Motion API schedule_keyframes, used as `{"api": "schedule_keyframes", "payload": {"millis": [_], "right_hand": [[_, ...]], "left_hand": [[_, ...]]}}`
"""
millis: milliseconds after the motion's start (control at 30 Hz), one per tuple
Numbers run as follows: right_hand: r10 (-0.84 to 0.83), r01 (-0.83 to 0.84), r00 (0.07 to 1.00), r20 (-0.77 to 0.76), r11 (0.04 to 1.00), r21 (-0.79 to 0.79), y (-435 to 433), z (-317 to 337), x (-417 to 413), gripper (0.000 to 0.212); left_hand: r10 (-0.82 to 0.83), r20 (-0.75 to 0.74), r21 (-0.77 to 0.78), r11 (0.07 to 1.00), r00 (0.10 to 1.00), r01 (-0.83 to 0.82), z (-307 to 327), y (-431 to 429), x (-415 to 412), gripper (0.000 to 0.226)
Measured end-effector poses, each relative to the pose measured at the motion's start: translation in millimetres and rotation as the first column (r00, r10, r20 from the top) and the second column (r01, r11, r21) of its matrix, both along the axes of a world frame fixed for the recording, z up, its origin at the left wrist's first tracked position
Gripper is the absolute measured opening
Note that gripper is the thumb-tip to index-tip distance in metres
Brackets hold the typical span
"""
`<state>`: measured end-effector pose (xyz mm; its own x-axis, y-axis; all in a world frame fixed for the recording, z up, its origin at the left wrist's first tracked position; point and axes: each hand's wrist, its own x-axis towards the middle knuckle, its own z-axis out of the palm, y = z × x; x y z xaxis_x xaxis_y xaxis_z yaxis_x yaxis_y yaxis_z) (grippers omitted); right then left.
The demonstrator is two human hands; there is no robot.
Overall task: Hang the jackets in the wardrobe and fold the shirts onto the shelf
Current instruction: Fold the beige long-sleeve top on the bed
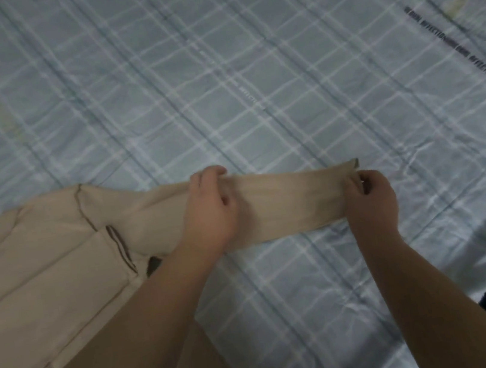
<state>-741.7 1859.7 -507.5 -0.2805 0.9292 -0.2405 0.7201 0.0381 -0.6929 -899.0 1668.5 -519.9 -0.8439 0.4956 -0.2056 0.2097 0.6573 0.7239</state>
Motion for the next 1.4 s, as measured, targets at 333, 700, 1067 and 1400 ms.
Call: {"api": "schedule_keyframes", "payload": {"millis": [333,700,1067,1400], "right_hand": [[0.516,-0.552,0.812,-0.274,0.83,-0.072,-111.6,38.3,-35.2,0.035],[0.757,-0.871,0.492,0.43,0.431,0.238,-186.4,-15.7,-67.6,0.058],[0.822,-0.96,0.274,0.499,0.2,0.197,-327.8,-18.3,-131.6,0.061],[0.805,-0.993,0.061,0.59,-0.011,0.118,-409.0,-40.0,-144.6,0.062]], "left_hand": [[0.099,0.94,0.141,0.757,0.325,-0.638,28.7,-38.2,15.5,0.049],[0.496,0.358,0.119,0.816,0.791,-0.566,24.5,-163.7,-11.2,0.012],[0.671,0.162,0.052,0.726,0.724,-0.685,50.3,-367.3,-35.1,0.007],[0.804,0.064,-0.187,0.592,0.592,-0.784,24.8,-493.5,9.8,0.007]]}}
